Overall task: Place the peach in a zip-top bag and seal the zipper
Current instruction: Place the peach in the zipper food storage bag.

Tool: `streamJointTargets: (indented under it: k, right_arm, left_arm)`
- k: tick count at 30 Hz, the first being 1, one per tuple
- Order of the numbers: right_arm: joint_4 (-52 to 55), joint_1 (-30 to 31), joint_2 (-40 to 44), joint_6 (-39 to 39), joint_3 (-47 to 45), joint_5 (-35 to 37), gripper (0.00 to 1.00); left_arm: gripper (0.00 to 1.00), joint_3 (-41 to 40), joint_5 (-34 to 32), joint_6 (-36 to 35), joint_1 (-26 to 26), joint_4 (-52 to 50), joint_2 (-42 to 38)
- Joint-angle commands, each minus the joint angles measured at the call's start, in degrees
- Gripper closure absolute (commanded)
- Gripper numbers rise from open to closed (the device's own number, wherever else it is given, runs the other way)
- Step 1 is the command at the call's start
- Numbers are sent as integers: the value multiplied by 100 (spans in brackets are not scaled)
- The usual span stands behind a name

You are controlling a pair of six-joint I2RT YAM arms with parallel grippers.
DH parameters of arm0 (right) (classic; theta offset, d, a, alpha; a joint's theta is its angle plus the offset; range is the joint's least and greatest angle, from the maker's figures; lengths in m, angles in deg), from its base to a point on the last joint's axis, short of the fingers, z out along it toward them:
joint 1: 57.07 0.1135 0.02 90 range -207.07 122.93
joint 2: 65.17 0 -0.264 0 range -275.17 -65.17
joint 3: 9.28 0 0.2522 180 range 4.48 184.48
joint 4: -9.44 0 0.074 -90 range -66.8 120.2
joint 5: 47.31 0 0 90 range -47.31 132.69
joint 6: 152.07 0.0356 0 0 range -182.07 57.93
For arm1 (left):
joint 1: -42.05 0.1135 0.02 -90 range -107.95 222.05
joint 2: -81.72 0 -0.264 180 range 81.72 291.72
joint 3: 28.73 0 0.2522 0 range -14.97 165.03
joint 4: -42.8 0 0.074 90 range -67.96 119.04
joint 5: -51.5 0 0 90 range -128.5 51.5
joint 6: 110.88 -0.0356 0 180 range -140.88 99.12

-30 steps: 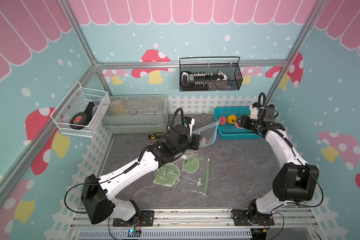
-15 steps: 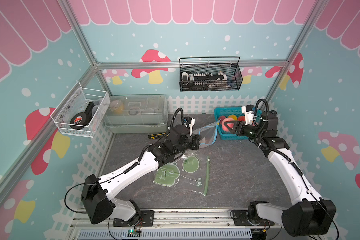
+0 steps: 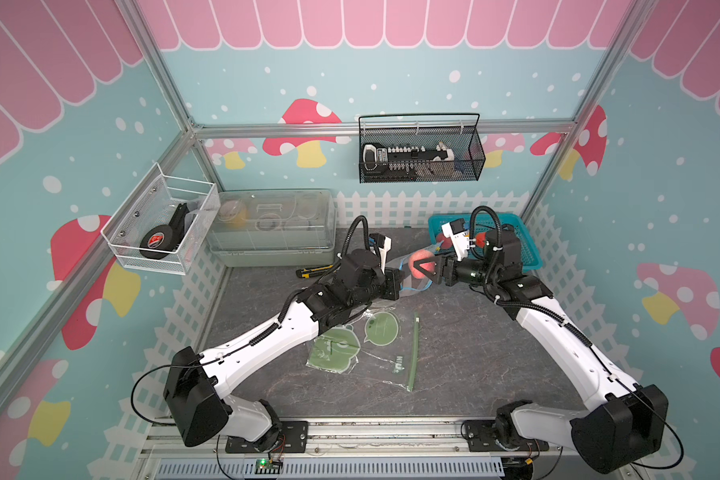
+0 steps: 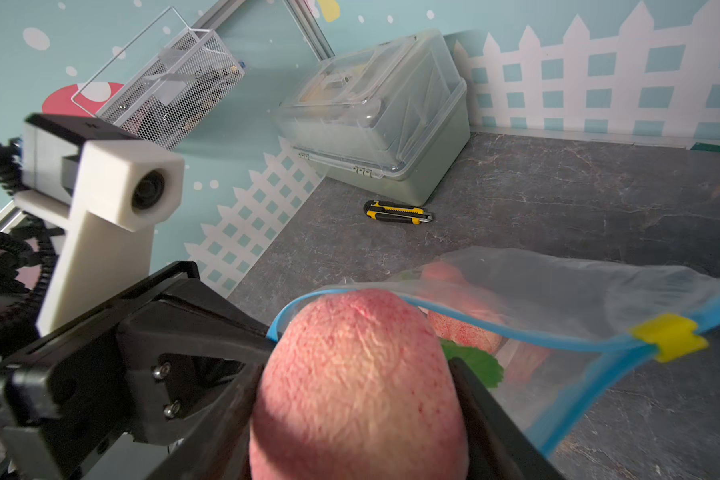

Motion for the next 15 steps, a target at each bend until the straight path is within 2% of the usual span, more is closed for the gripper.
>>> streamJointTargets:
  k: [1, 8, 15]
  right_arm:
    - [-123, 96, -126, -166, -61, 116, 44]
    - [79, 236, -345, -339, -28, 677, 44]
    - [159, 322, -485, -383, 33, 874, 37]
  left_arm:
    - [100, 215, 98, 27, 38, 107, 27]
    - [100, 226, 159, 1, 35, 118, 13]
    - [100, 226, 227, -8, 37, 154, 29]
